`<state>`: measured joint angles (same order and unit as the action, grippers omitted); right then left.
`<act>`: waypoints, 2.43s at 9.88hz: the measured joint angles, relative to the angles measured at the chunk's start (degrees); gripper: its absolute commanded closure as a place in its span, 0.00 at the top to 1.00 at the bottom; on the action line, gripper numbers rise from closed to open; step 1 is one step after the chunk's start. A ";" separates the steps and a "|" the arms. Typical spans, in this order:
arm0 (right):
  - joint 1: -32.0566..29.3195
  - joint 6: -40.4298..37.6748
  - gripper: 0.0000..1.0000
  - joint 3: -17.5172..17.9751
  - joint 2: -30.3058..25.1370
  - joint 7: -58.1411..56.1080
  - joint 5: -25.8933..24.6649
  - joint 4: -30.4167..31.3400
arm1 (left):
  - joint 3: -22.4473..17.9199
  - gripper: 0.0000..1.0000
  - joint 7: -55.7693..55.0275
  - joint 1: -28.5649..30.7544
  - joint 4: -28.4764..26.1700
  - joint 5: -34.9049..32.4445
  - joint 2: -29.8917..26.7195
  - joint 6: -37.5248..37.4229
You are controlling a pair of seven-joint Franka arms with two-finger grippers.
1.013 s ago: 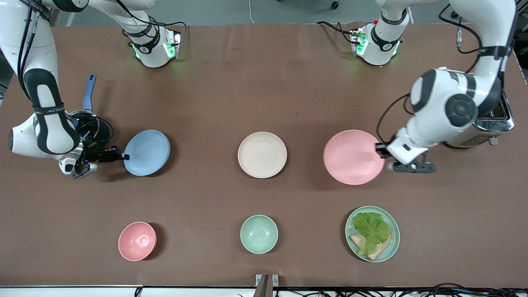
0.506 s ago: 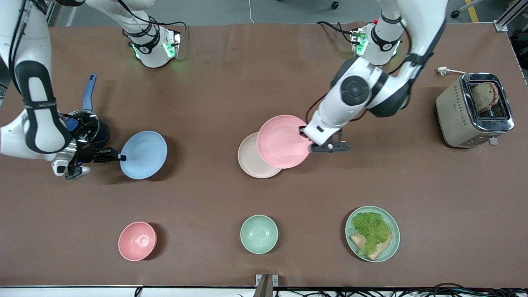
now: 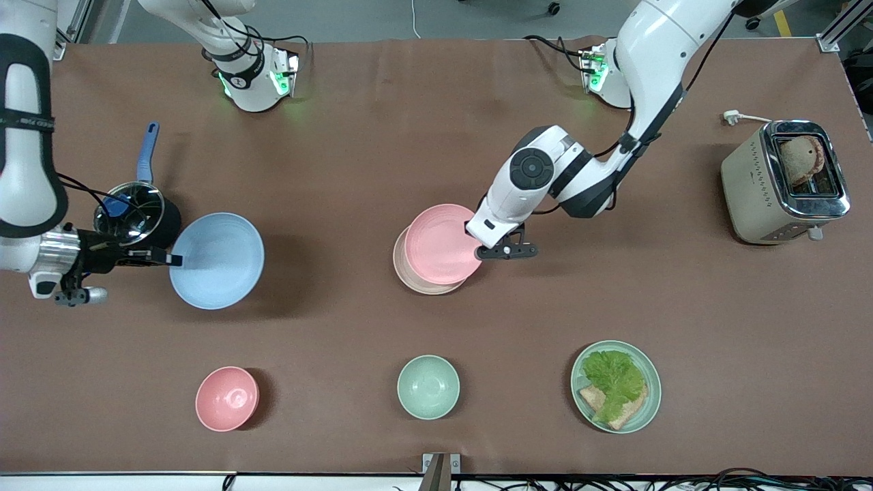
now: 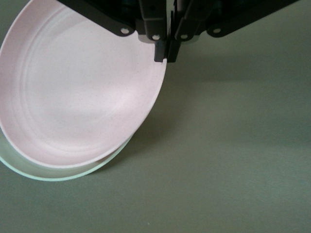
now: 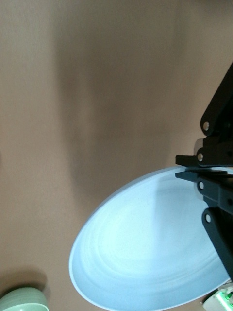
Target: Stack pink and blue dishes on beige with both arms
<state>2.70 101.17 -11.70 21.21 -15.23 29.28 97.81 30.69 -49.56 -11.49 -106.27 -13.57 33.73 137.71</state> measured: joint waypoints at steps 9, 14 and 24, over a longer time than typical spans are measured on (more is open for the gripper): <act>3.05 16.36 0.00 24.97 -0.52 32.39 -6.65 4.08 | -0.06 1.00 -0.30 6.40 14.50 -2.32 -4.05 -12.86; 5.96 31.61 0.02 33.20 3.70 39.12 -6.74 9.32 | -0.07 1.00 13.22 15.35 27.28 -2.43 -14.14 -35.04; 8.91 47.25 0.36 36.64 10.88 39.75 -6.78 14.78 | -21.34 1.00 41.55 12.73 21.92 11.44 -35.23 -52.46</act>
<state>11.60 148.42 24.94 32.09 24.52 22.50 112.59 9.34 -8.02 1.24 -84.35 -2.13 -1.50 85.25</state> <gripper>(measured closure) 0.868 0.000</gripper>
